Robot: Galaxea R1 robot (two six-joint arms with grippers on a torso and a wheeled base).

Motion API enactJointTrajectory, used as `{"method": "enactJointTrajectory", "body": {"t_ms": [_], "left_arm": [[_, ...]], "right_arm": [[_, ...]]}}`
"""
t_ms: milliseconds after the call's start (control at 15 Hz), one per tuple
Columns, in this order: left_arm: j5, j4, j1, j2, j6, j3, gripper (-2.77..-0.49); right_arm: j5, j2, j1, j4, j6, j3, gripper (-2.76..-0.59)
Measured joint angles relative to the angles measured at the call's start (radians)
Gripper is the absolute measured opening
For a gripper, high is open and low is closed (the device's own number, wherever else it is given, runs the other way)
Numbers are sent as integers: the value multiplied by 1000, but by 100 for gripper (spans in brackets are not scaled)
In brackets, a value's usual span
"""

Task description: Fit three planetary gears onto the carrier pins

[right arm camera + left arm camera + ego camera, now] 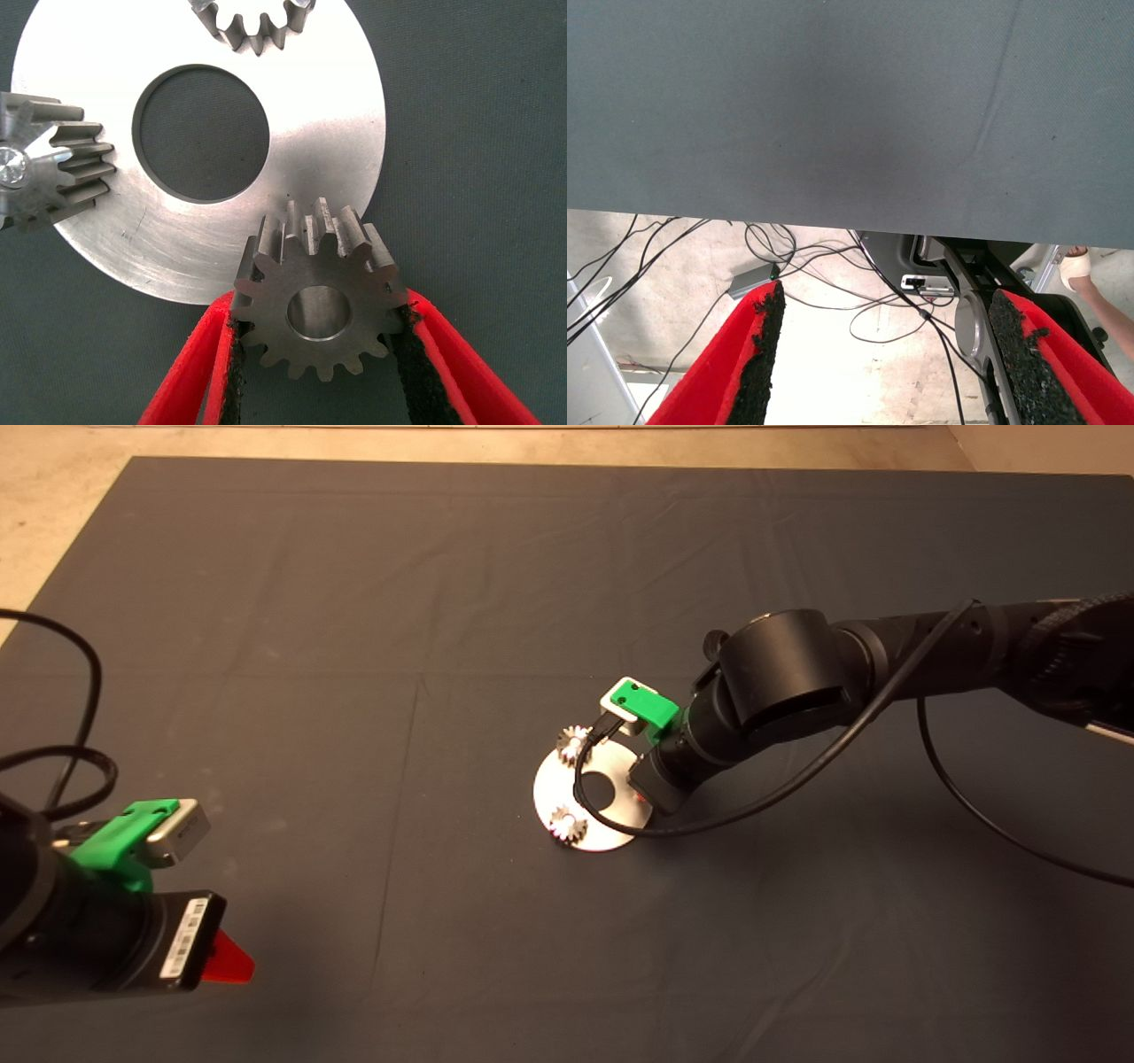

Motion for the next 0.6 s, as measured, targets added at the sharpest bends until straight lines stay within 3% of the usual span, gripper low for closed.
{"method": "enactJointTrajectory", "body": {"t_ms": [600], "left_arm": [[0,0,0,0,0,0,-166]], "right_arm": [[0,7,0,12,0,-17,-232]]}}
